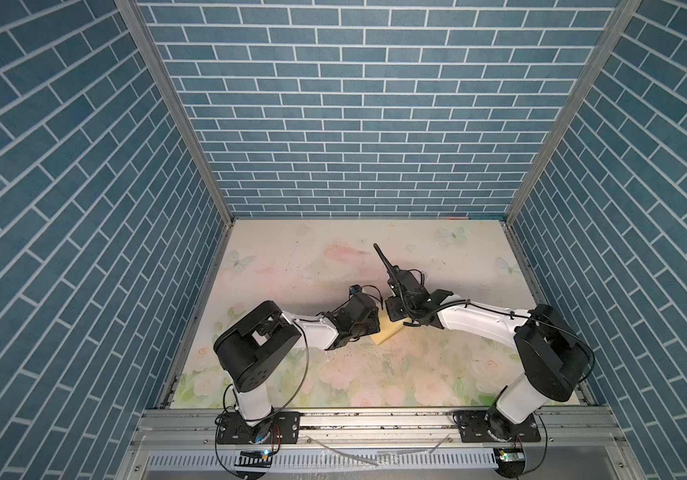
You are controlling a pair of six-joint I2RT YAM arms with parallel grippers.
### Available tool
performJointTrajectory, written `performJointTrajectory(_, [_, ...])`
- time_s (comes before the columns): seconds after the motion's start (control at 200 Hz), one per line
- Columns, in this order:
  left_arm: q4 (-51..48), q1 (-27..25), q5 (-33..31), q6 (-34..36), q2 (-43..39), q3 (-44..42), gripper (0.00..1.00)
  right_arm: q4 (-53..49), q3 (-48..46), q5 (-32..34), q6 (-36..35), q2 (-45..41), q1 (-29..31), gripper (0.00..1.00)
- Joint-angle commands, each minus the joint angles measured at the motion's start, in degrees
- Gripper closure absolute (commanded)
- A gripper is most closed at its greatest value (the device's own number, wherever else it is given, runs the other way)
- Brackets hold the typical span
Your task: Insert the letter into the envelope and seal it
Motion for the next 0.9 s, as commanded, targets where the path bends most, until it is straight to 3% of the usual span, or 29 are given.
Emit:
performJointTrajectory(0.0, [-10.0, 0.4, -2.6, 1.1, 3.1, -1.4, 1.00, -1.3, -1.1, 3.9, -1.5, 0.1, -2.1, 1.00])
performJointTrajectory(0.675, [-10.9, 0.4, -3.0, 1.2, 3.4, -1.1, 1.00, 0.0, -2.6, 5.6, -4.2, 0.9, -8.8, 1.00])
performJointTrajectory(0.895, [-10.7, 0.4, -3.0, 1.3, 3.4, -1.2, 1.00, 2.6, -1.5, -1.4, -3.0, -0.8, -9.0, 1.00])
